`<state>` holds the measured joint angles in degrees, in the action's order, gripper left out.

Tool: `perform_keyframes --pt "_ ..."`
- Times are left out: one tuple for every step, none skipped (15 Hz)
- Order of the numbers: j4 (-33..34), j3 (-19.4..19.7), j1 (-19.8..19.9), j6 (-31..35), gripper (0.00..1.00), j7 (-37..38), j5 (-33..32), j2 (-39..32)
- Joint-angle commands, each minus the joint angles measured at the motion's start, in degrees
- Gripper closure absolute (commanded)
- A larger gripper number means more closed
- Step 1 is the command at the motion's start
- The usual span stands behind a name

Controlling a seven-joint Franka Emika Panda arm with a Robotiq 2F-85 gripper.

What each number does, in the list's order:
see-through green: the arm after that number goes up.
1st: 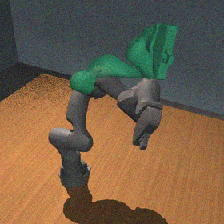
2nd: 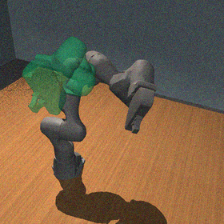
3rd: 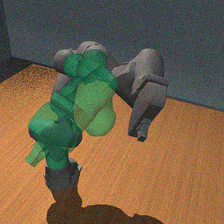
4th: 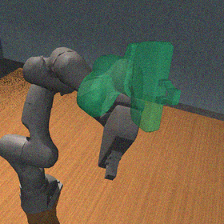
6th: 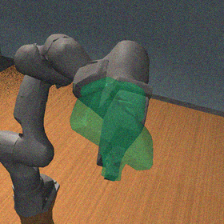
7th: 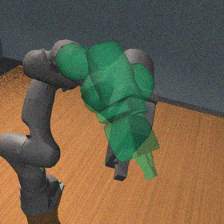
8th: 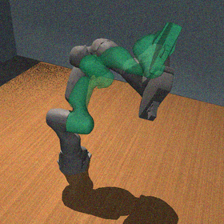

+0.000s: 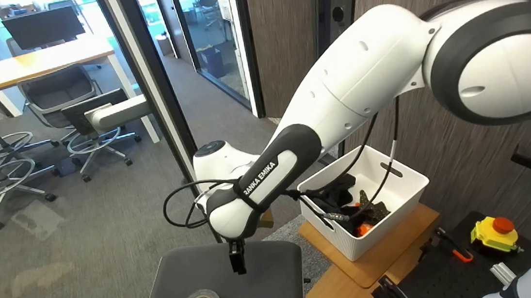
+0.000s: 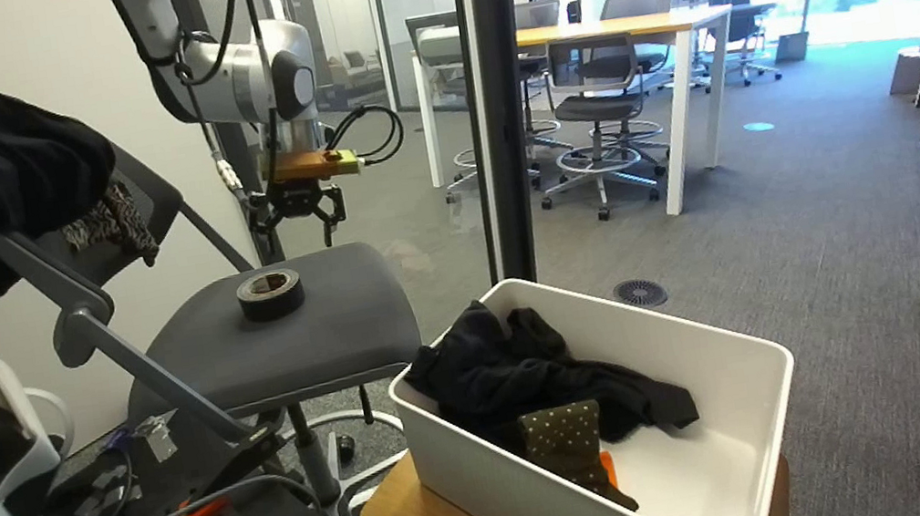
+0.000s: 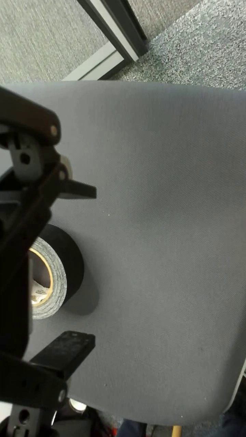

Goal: Turn the chair around, and then put the black tape in the box

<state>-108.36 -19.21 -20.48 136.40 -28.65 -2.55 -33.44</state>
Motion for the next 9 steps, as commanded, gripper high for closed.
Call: perform_keyframes --pt "4.51 -0.41 -2.16 -0.44 0.00 3.44 -3.00 -4.92" --pt "5.14 -0.34 -2.72 -0.39 0.00 4.08 -3.39 -5.99" --pt "5.71 -0.28 -3.20 -0.19 0.00 4.72 -3.67 -6.75" --pt "6.49 -0.18 -3.66 -0.48 0.00 5.37 -3.94 -7.44" --pt "7.33 -0.05 -4.05 -0.61 0.00 6.04 -4.17 -8.12" --pt "8.46 0.02 -4.35 -0.87 0.00 6.76 -4.26 -8.71" --pt "9.62 0.10 -4.75 -0.99 0.00 7.60 -4.44 -9.19" --pt "11.01 0.40 -5.26 -0.86 0.00 8.45 -4.84 -9.96" --pt "12.22 0.50 -5.48 -1.02 0.00 8.93 -5.00 -10.55"
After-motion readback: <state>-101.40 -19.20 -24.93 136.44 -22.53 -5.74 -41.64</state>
